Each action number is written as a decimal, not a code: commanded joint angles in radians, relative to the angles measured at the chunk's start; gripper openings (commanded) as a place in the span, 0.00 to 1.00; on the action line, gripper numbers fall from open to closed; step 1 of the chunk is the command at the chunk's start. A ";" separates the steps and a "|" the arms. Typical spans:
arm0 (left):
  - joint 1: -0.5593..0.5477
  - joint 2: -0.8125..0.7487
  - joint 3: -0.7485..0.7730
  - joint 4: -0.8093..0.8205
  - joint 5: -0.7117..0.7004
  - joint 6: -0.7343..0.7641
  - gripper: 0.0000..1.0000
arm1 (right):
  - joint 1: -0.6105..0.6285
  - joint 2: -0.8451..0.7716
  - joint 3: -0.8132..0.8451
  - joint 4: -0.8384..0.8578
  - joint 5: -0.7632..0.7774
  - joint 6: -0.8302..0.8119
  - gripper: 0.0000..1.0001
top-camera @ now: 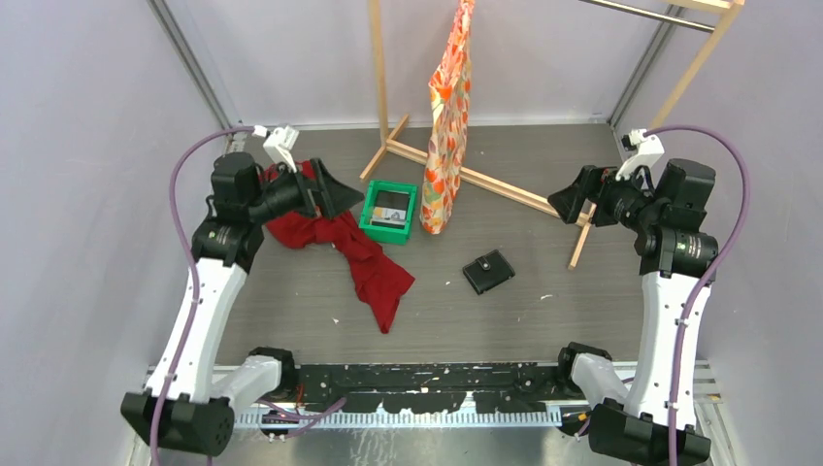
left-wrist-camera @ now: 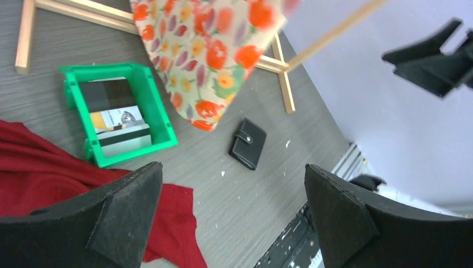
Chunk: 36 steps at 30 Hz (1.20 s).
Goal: Put the credit cards into the card holder
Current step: Open the card holder at the center of the board.
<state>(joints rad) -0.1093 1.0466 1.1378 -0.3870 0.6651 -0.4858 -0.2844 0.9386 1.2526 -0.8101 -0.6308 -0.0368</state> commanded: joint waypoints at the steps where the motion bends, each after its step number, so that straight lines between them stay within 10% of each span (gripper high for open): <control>1: -0.023 -0.126 0.021 -0.108 0.031 0.113 1.00 | -0.003 -0.005 0.044 0.015 -0.086 0.035 1.00; 12: -0.047 -0.245 -0.222 0.095 0.159 -0.018 0.99 | 0.022 0.076 -0.088 -0.083 -0.571 -0.383 1.00; 24: -0.532 -0.277 -0.554 0.339 -0.258 -0.050 0.94 | 0.497 0.225 -0.282 -0.012 -0.018 -0.871 1.00; 36: -0.543 -0.240 -0.723 0.492 -0.343 -0.202 0.94 | 0.702 0.602 -0.232 0.160 0.403 -0.446 0.63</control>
<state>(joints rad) -0.6483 0.8188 0.4236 -0.0139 0.3618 -0.6518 0.3855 1.4822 0.9730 -0.7052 -0.3794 -0.6434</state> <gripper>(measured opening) 0.938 0.637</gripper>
